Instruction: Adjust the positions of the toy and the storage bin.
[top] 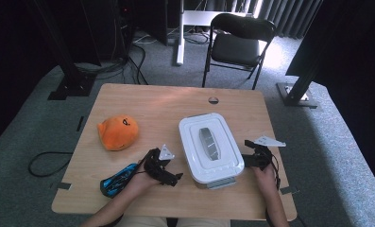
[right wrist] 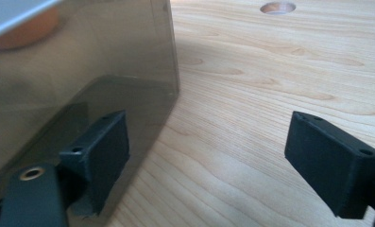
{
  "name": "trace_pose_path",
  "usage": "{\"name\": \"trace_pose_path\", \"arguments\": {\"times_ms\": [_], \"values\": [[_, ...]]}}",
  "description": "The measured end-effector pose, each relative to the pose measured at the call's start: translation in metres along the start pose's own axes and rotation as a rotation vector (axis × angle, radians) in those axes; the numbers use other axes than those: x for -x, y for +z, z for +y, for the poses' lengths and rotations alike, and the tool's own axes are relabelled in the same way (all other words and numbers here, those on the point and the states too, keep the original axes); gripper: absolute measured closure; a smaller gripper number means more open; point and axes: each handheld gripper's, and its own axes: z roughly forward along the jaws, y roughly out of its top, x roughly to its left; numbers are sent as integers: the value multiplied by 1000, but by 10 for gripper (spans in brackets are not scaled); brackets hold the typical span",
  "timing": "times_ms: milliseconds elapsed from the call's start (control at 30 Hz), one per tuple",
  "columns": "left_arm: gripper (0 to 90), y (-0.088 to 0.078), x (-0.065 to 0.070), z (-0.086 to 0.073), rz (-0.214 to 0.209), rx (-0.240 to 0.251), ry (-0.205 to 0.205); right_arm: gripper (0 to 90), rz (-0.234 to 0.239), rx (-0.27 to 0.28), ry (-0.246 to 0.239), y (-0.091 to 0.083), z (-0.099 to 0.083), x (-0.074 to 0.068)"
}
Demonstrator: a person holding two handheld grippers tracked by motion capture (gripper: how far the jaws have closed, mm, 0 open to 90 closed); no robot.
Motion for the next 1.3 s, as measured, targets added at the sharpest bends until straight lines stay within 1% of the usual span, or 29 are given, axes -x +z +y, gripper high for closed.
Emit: {"name": "trace_pose_path", "arguments": {"times_ms": [67, 167, 233, 267, 300, 333, 367, 433, 500, 567, 600, 667, 800, 833, 867, 900, 933, 967, 1000, 1033, 1067, 1100, 1167, 1233, 1300], "values": [[5, -1, 2, -3, -5, -1, 1, 136, 3, 7, 1, -2, -1, 0], [5, -4, 4, -11, -28, 12, 6, 137, 3, 11, 8, -4, -2, -1], [5, -5, 6, -17, -25, 11, 0, 136, 3, 6, 4, -5, -4, -2], [5, -6, 8, -24, -26, 5, -3, 136, 17, -7, 0, -4, -7, -4], [5, -6, 8, -24, -26, 5, -3, 136, 17, -7, 0, -4, -7, -4], [5, -6, 10, -30, -13, -7, 8, 136, 19, -18, -10, -3, -9, -6], [5, -6, 10, -30, -13, -7, 8, 136, 19, -18, -10, -3, -9, -6], [5, -6, 11, -35, -9, -17, 14, 136, 14, -25, -9, -2, -13, -7], [5, -8, 12, -38, 7, -13, 23, 138, 20, -24, -2, -2, -16, -9], [5, -10, 13, -40, 4, -16, 29, 135, 24, -21, 2, -3, -18, -9], [5, -11, 14, -41, 8, -12, 28, 135, 29, -12, 7, -6, -18, -9], [5, -12, 15, -43, 5, -8, 28, 135, 30, -7, 11, -7, -18, -9], [5, -11, 19, -46, 25, -6, 59, 135, 29, -5, 17, -10, -20, -9], [5, -11, 21, -46, 42, -6, 70, 135, 28, -8, 15, -11, -21, -10], [5, -13, 23, -47, 63, 9, 75, 135, 28, -8, 14, -12, -22, -10], [6, -14, 25, -48, 61, 15, 75, 135, 32, -10, 16, -12, -23, -11], [6, -14, 29, -47, 53, 17, 80, 135, 35, -14, 14, -13, -24, -11], [6, -14, 29, -47, 53, 17, 80, 135, 35, -14, 14, -13, -24, -11], [6, -13, 31, -48, 57, 18, 91, 135, 36, -12, 18, -14, -24, -11], [6, -12, 32, -48, 46, 16, 94, 135, 39, -10, 21, -14, -24, -10], [6, -9, 34, -49, -1, 10, 83, 135, 41, -8, 26, -15, -24, -10], [6, -9, 34, -49, -1, 10, 83, 135, 41, -8, 26, -15, -24, -10], [6, -8, 35, -50, -33, 13, 77, 135, 47, -12, 23, -16, -24, -11], [5, -8, 34, -50, -36, 17, 81, 135, 51, -17, 21, -15, -25, -11], [5, -7, 34, -50, -34, 19, 77, 135, 45, -27, 19, -15, -26, -11]]}}
